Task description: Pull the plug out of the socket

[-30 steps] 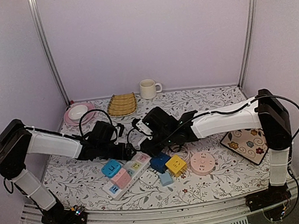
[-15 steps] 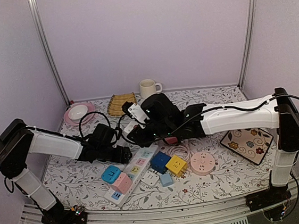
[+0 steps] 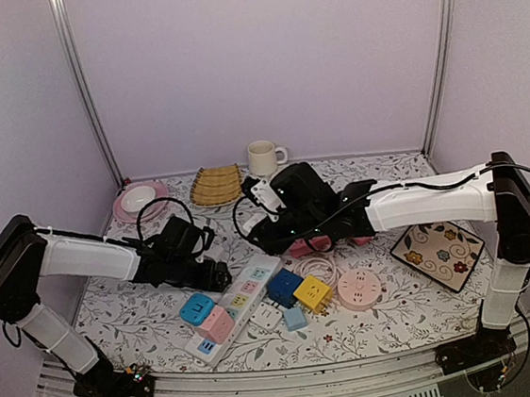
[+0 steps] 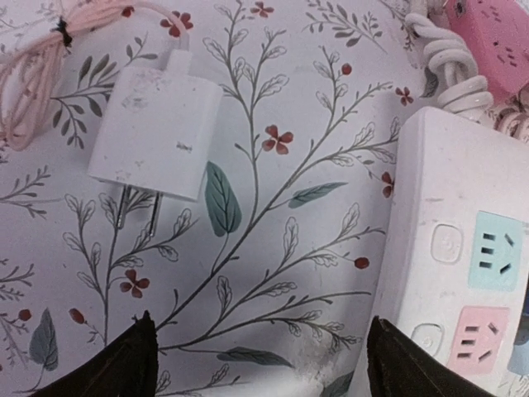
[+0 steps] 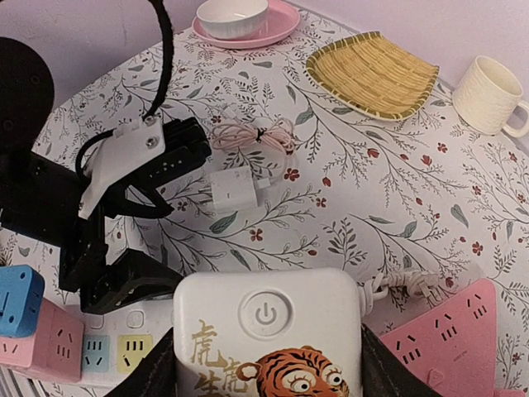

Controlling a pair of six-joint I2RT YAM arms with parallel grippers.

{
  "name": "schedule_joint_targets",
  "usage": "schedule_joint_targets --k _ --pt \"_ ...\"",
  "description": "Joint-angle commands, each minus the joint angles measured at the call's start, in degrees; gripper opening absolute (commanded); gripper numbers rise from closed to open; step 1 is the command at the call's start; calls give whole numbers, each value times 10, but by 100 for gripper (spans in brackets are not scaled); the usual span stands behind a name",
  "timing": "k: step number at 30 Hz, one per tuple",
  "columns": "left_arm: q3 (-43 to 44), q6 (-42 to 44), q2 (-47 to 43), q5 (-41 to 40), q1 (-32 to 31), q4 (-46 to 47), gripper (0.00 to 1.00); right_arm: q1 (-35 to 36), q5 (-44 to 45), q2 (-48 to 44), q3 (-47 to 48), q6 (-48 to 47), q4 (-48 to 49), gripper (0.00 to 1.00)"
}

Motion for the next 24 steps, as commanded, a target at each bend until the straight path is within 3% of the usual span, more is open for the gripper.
schedule_joint_targets --k 1,15,24 --pt "16 -3 -50 0 -5 -27 88 -24 12 -18 -9 20 25 35" --pt "-23 -27 -202 -16 -6 -24 88 -274 -109 -21 -122 104 106 38" --pt "-45 -69 -289 -7 -35 -22 89 -392 -220 10 -180 152 174 41"
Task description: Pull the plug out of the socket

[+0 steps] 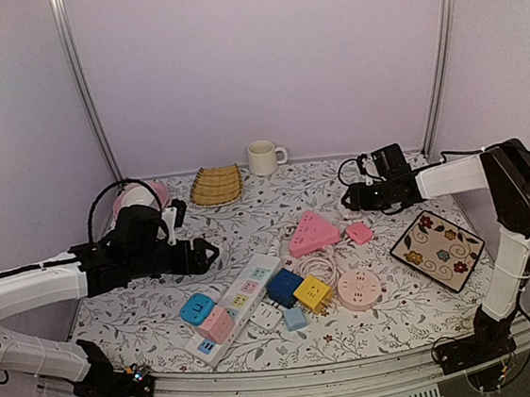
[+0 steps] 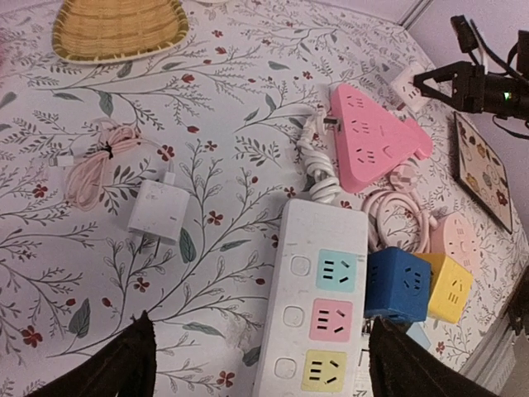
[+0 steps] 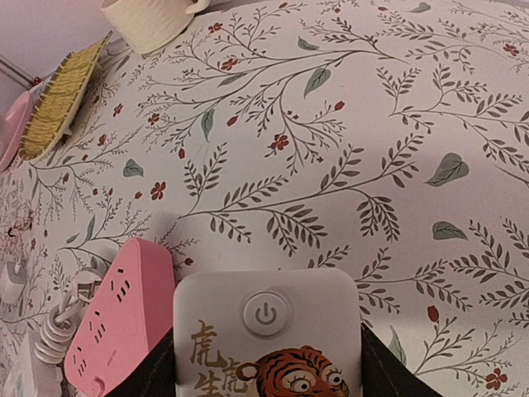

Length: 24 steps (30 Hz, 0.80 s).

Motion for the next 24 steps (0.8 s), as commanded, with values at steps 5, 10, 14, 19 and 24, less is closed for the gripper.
schedule_joint_targets --k 5,10,14,19,24 --pt "-11 -45 -63 -2 -42 -26 91 -59 -115 26 -32 57 100 47" --pt "-20 -66 -78 -11 -63 -52 92 -71 -128 37 -43 66 108 58" --pt "-31 -96 -102 -24 -90 -76 92 -80 -123 24 -61 63 109 71" --pt "-57 -140 -144 -35 -115 -113 92 -85 -102 -2 -86 58 109 89" --pt "-79 -184 -180 -52 -121 -165 92 -85 -73 -29 -109 49 104 99"
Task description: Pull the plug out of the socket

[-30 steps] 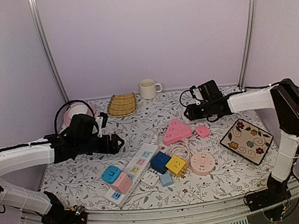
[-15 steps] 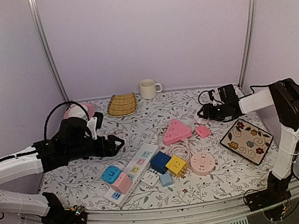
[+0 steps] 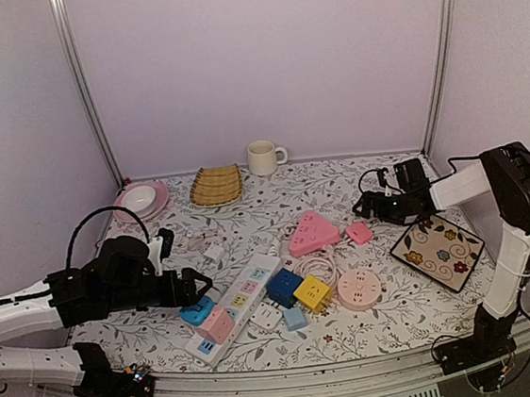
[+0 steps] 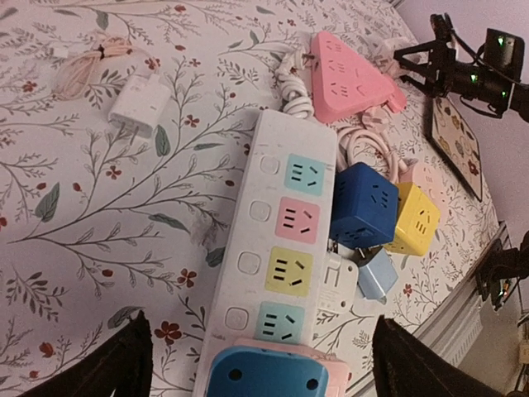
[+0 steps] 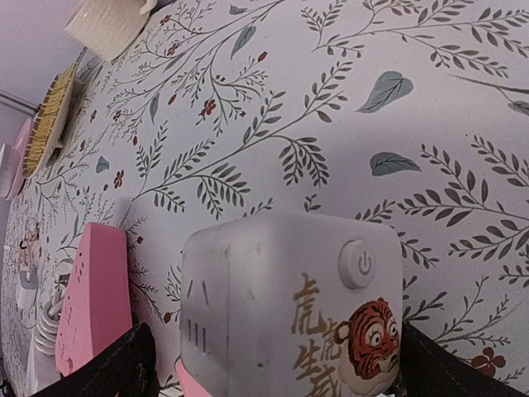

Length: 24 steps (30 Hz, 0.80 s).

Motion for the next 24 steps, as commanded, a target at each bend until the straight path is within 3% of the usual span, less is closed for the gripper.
schedule_joint_targets --k 1,14,24 --pt "-22 -60 -34 -27 -14 -69 92 -3 32 -48 -20 -9 6 100" --pt "-116 -143 -127 16 -17 -41 93 16 88 -174 -66 -17 -40 99" --pt "-135 -159 -131 40 -20 -14 92 189 132 -267 -73 -6 -66 99"
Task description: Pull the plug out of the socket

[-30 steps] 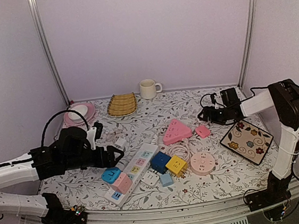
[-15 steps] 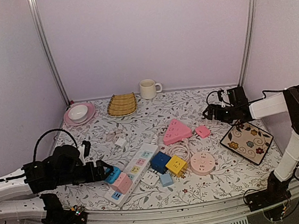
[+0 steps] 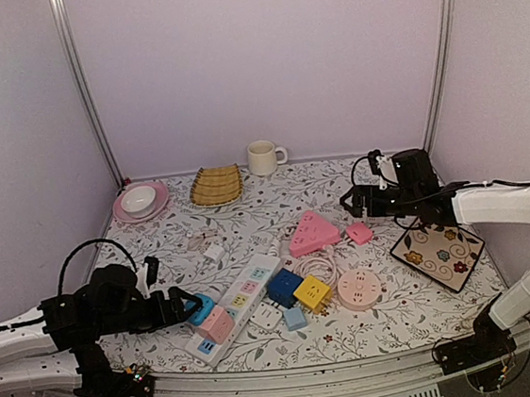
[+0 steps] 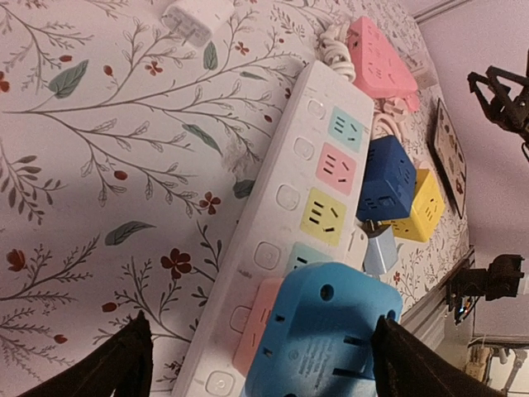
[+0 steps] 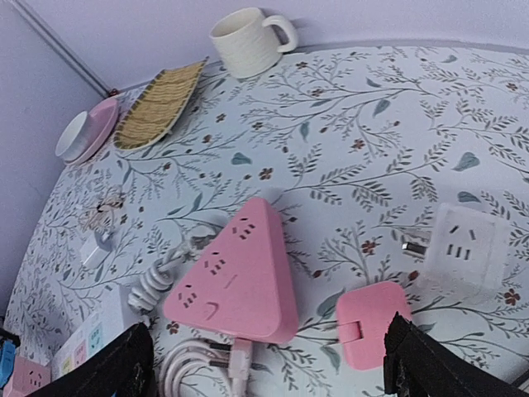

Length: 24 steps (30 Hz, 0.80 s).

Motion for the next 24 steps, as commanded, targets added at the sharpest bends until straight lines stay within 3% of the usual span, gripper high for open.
schedule_joint_targets --k 1,8,15,19,24 --pt "-14 -8 5 17 -13 16 92 94 34 -33 1 8 -17 99" --pt "-15 -7 14 16 -15 29 92 258 77 -11 15 35 -19 99" --pt "-11 0 27 11 -16 38 92 395 117 88 70 60 -33 100" --pt "-8 1 32 10 -17 40 92 434 122 142 108 67 -41 86" --pt "-8 2 30 7 -17 41 92 454 107 210 160 66 -42 58"
